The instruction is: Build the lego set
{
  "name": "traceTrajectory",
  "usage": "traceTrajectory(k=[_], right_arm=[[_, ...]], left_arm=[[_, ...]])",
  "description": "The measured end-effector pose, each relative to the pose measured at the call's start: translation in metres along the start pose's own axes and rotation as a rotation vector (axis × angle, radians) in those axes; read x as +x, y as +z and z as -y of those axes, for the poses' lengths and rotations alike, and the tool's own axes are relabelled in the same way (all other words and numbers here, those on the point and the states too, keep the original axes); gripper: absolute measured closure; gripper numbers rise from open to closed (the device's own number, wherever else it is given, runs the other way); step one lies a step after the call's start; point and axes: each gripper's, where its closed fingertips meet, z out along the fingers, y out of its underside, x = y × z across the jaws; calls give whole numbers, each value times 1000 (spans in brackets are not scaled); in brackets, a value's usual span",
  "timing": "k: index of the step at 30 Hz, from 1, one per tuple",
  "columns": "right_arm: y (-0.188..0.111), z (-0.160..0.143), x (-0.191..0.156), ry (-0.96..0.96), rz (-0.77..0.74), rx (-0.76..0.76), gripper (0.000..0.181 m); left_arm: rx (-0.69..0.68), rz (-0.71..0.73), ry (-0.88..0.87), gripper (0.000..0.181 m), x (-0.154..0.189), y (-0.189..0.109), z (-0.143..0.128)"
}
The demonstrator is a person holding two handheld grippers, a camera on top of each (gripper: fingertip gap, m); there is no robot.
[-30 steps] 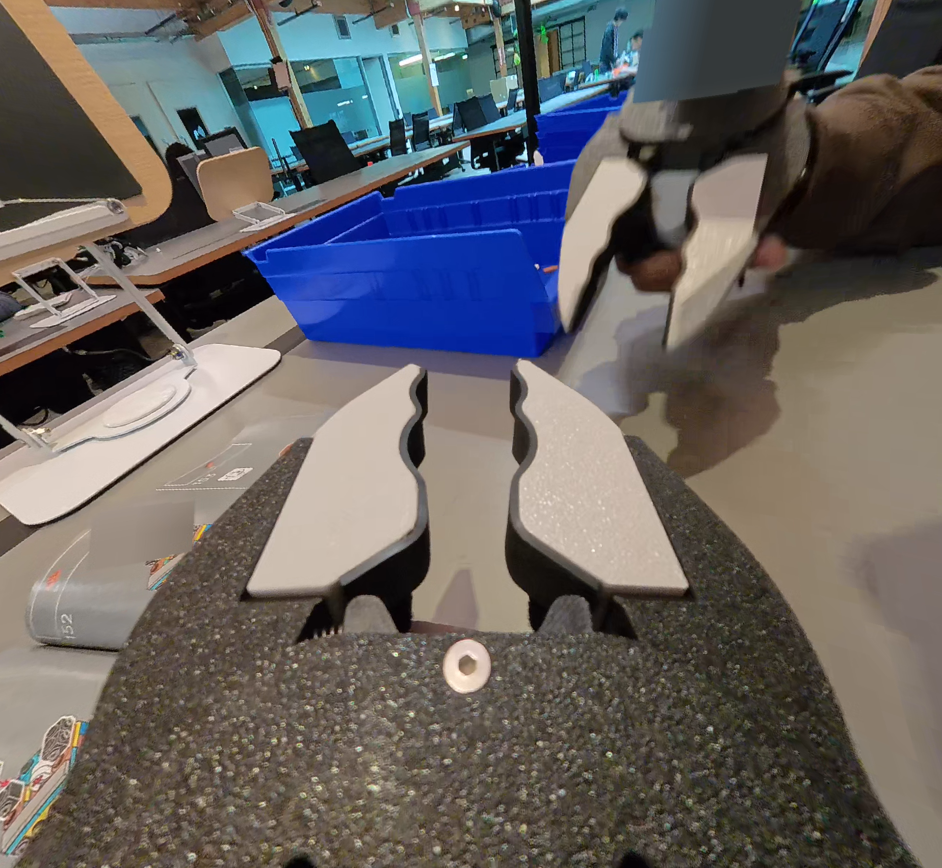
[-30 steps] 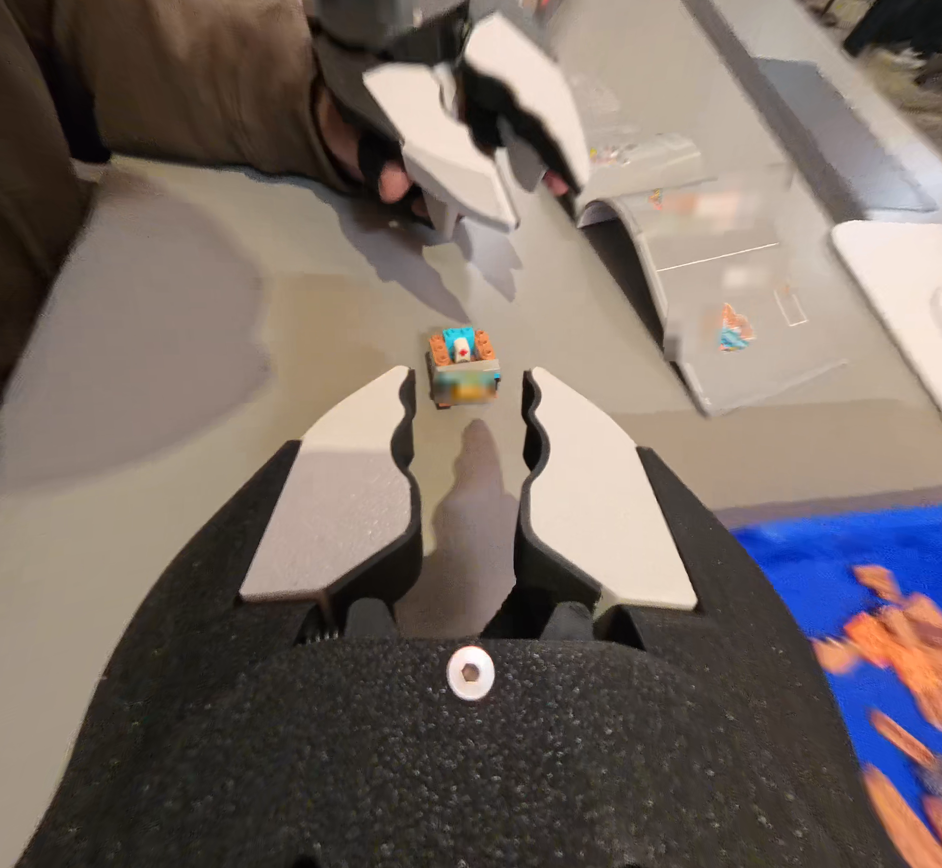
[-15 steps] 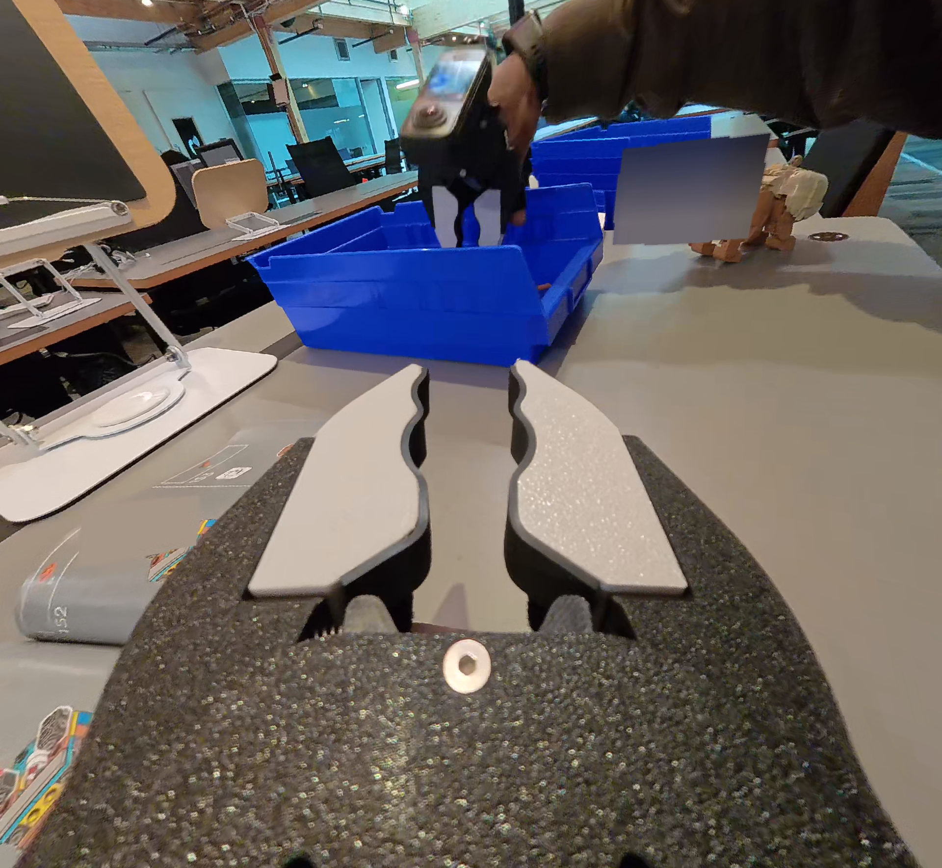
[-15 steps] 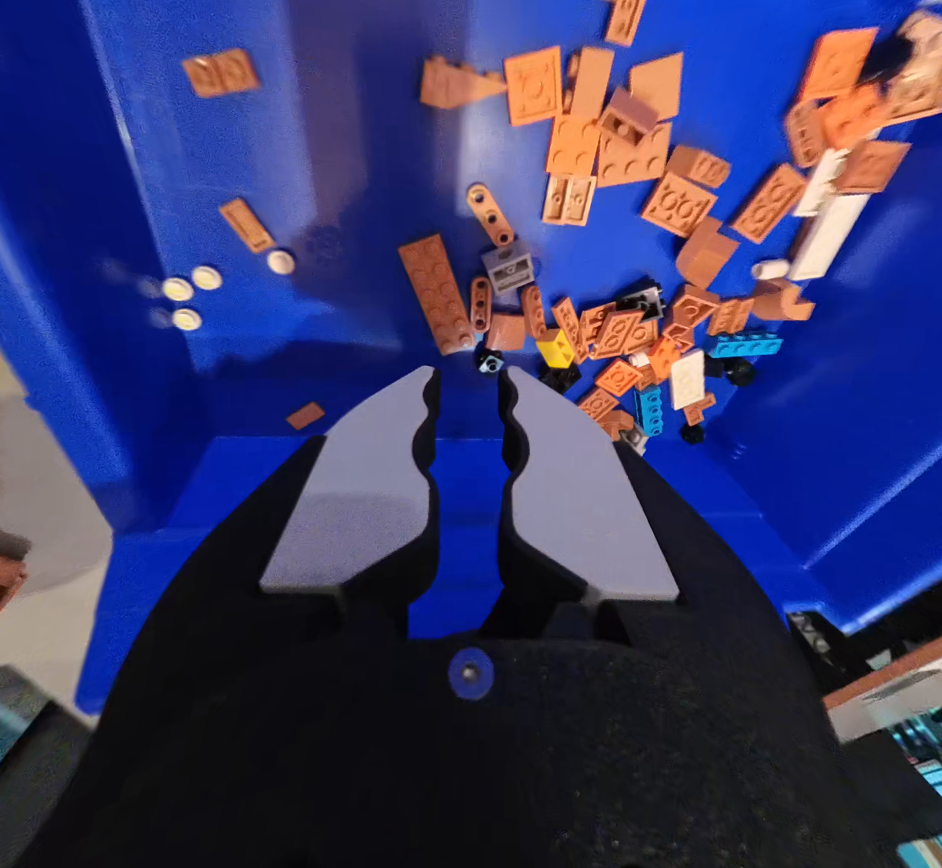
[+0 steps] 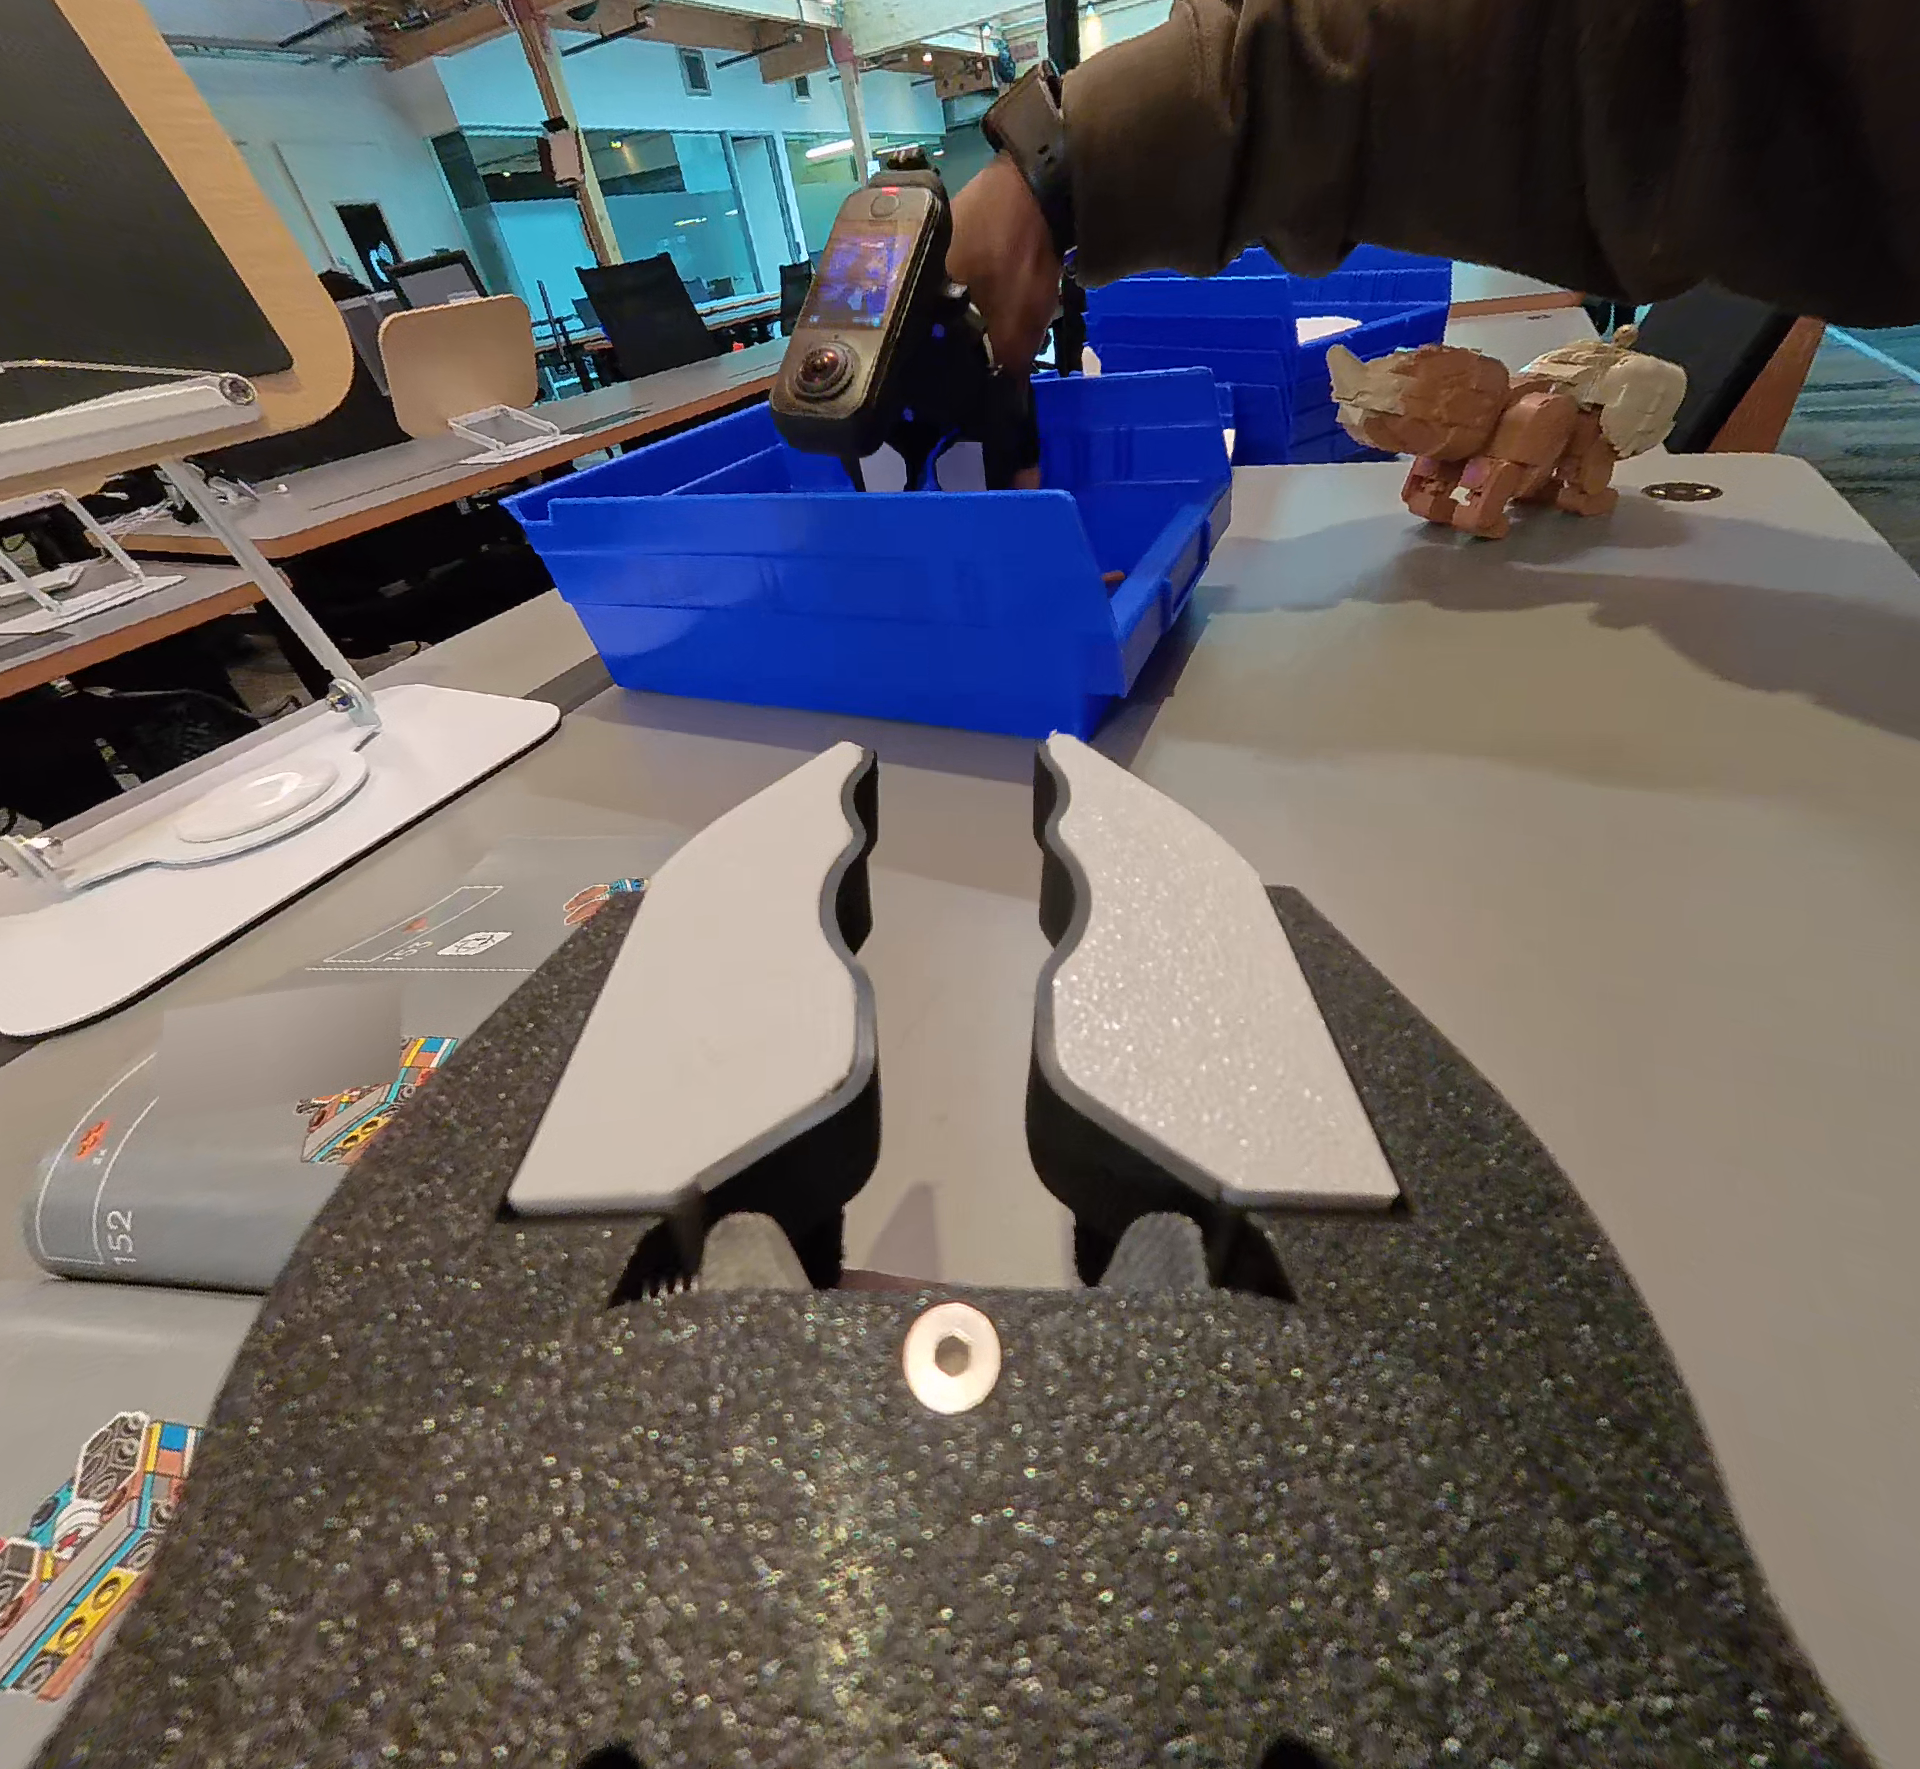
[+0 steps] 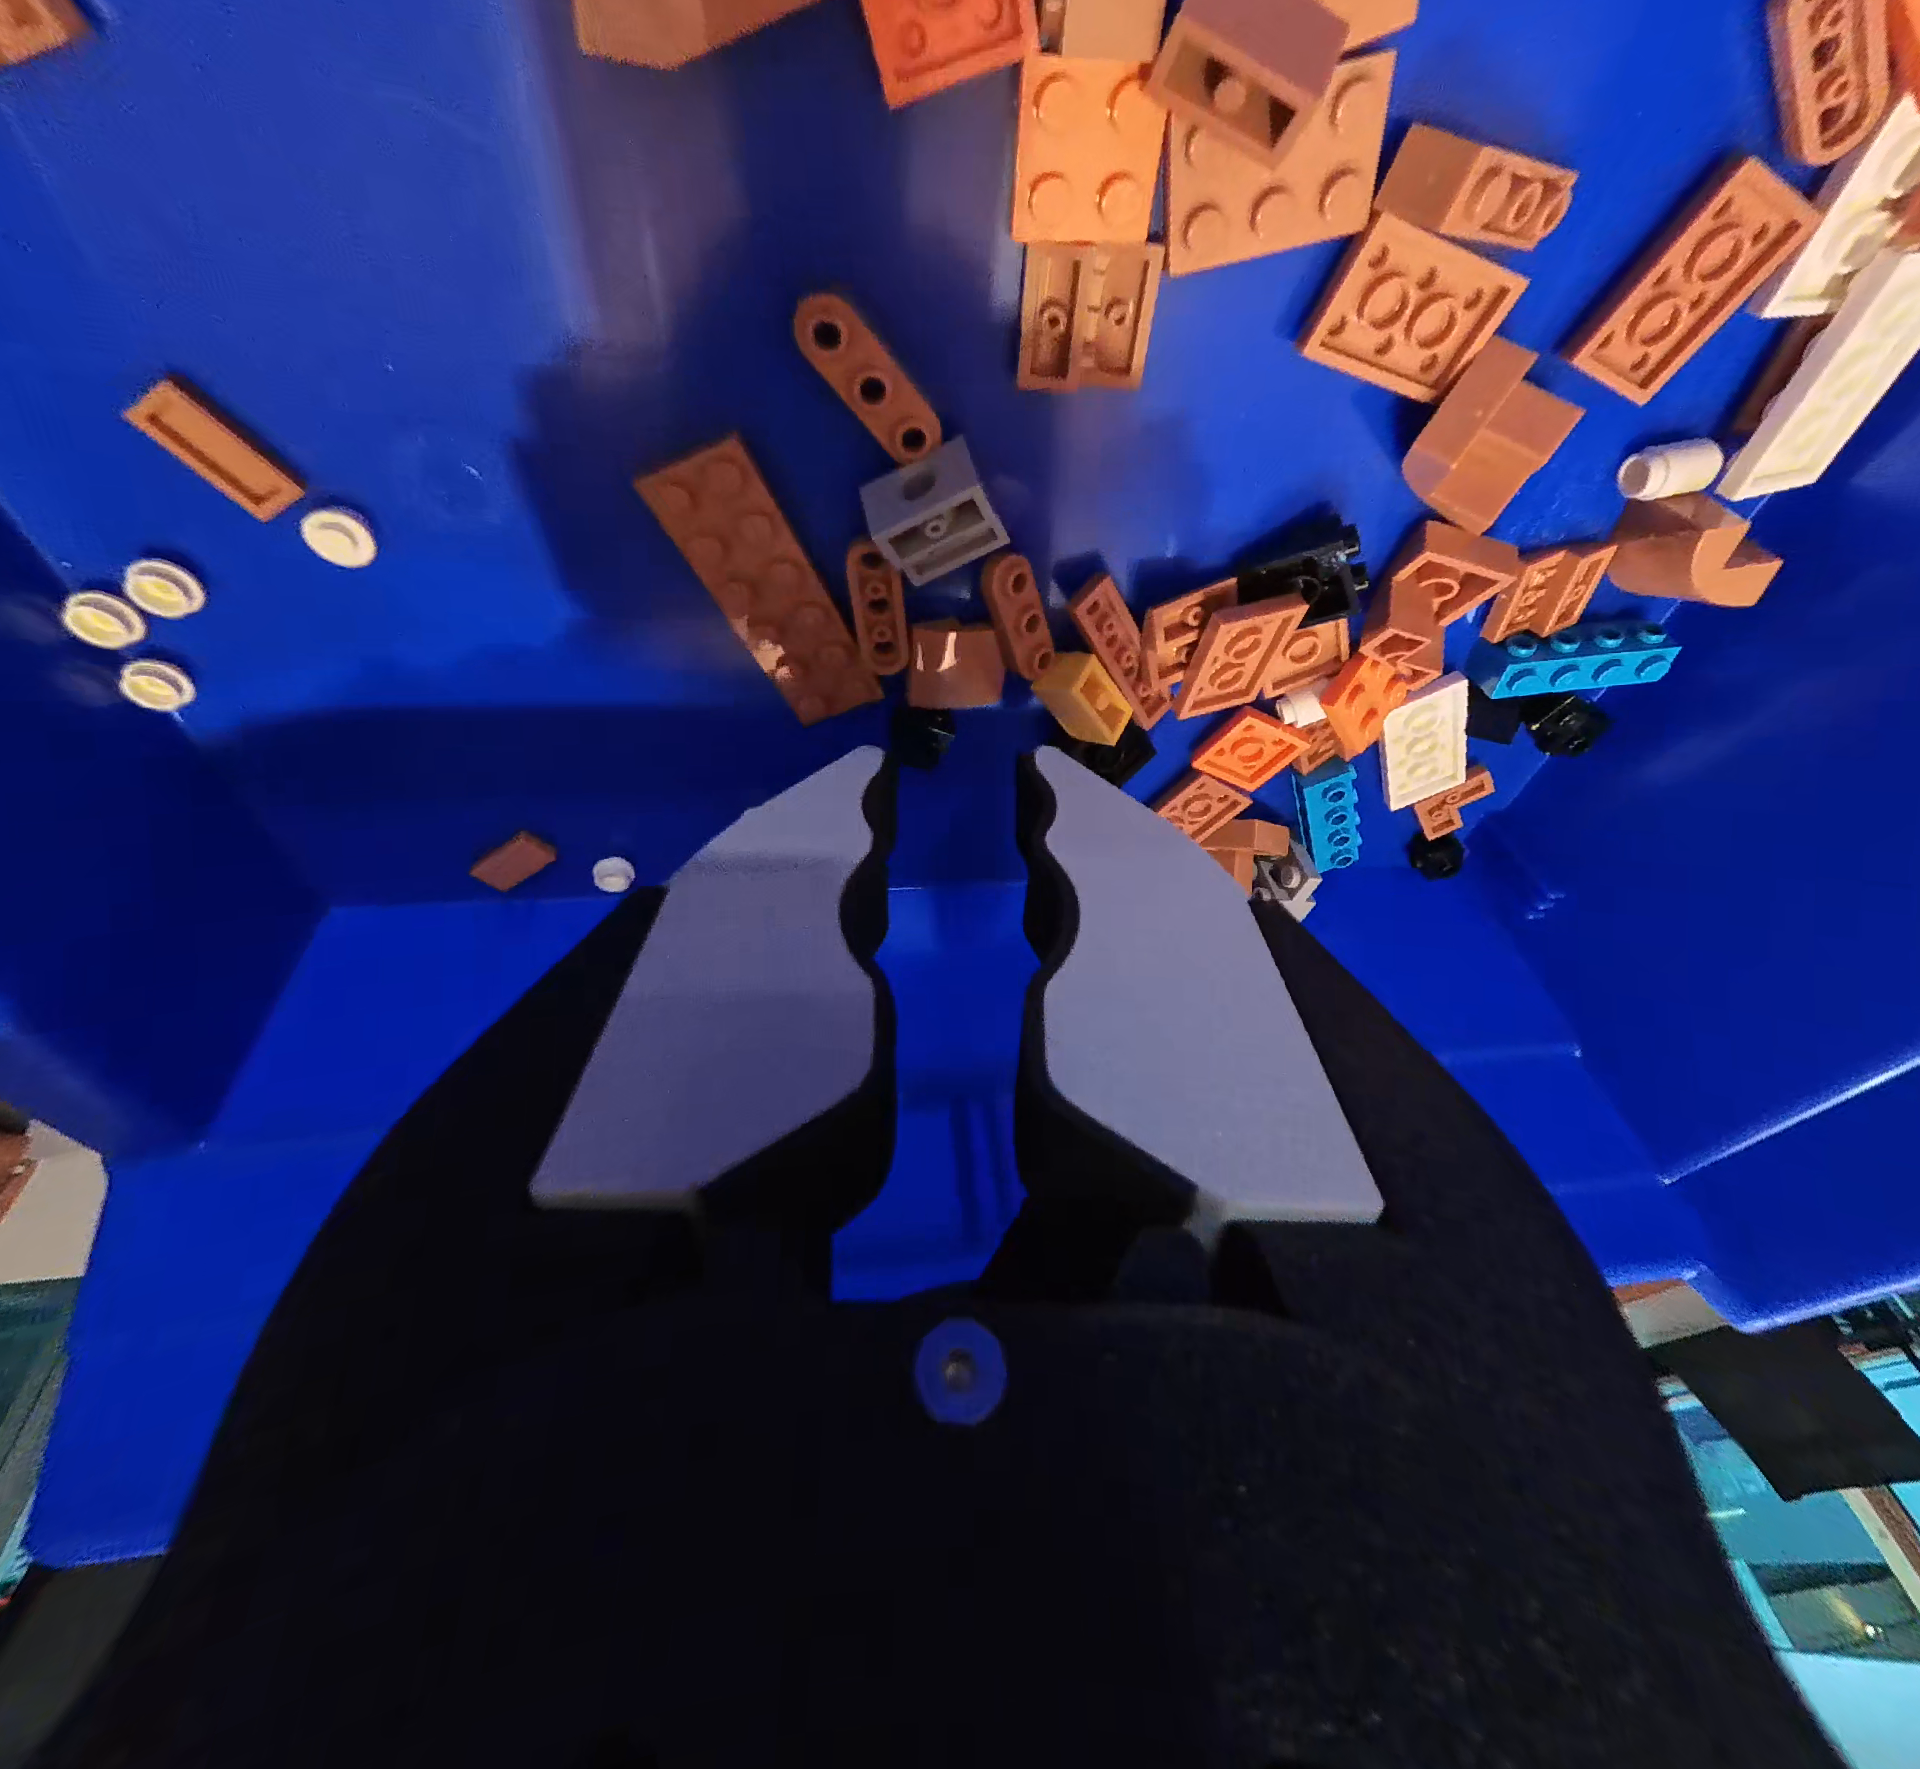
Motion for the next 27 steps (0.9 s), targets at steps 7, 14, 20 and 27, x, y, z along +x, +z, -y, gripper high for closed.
traceTrajectory(k=[7,14,20,27], right_arm=[[-1,-1,-3,8,4,4,156],[1,-2,-6,-3,8,-9,155],[7,-2,-5,3,18,-47,170],[-53,20,-43,74,38,247,171]], left_arm=[[-2,10,2,153,-2,0,0],[-8,11,10,153,-2,0,-1],[-11,11,11,153,-2,0,-1],[-3,23,15,153,-4,-2,2]])
